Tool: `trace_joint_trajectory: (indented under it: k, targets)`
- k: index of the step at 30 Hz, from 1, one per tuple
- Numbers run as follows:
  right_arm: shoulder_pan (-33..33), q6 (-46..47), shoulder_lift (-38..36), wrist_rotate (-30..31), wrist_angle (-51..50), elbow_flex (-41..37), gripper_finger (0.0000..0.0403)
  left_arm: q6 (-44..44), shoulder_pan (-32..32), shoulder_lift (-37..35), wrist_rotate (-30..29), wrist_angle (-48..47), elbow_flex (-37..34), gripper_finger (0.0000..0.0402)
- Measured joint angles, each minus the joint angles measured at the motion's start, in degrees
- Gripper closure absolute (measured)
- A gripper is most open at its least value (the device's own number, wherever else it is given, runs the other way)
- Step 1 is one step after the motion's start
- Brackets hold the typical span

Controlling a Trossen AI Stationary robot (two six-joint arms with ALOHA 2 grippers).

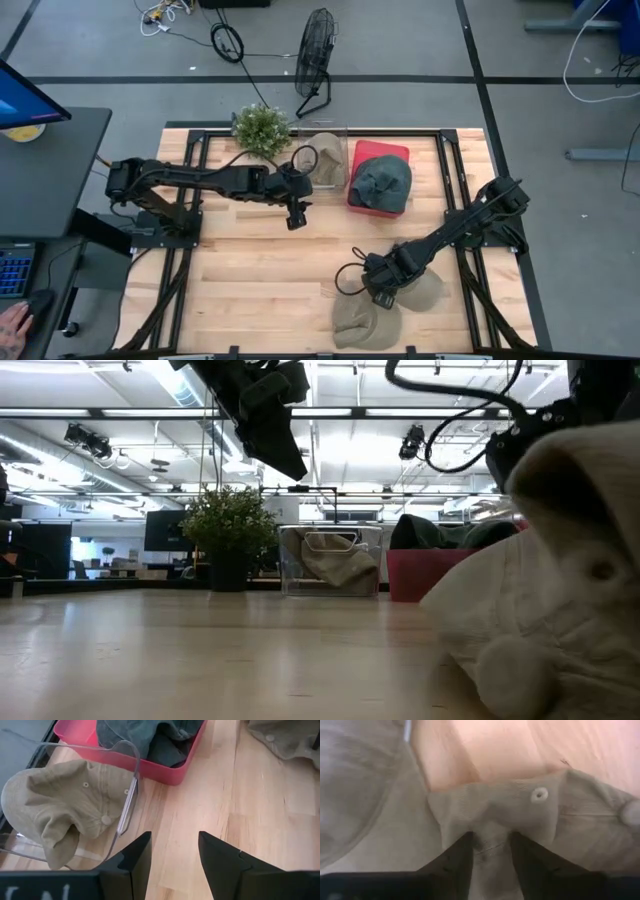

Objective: Pick & Place hat
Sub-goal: Put the top brown cap into the transparent bin

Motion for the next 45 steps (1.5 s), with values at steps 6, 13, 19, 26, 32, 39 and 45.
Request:
trace_joint_trajectory:
  k: [6,13,19,26,32,39,45]
  targets:
    - [0.0,-1.8,1.5,-3.9,-0.1,0.0,0.0388,0.2,0.1,0.0,0.0,0.0,0.0,0.0236]
    - [0.0,-9.7,-2.2,-5.9,-3.8,1.2,0.0397,0.3,0.1,0.1,0.0,0.0,0.0,0.0236]
    - [0.9,-30.8,-6.4,-5.2,-8.6,9.3,0.0399,1.2,-0.3,0.1,0.0,0.0,0.0,0.0236]
    - [4.3,-74.0,-8.0,1.8,-8.7,16.5,0.04,2.4,-2.2,0.1,0.0,0.0,0.0,0.0236]
    - [3.9,-86.7,-7.7,10.1,-8.2,16.8,0.0401,9.3,-7.0,0.2,10.9,3.2,-0.1,0.0236]
    - [1.8,-95.5,-7.6,11.1,-0.3,12.1,0.0401,9.7,-13.6,3.2,16.9,14.8,0.0,0.0236]
    - [1.1,-97.6,-7.6,10.7,6.4,7.3,0.0401,3.2,-14.4,10.0,16.8,16.4,-0.1,0.0213]
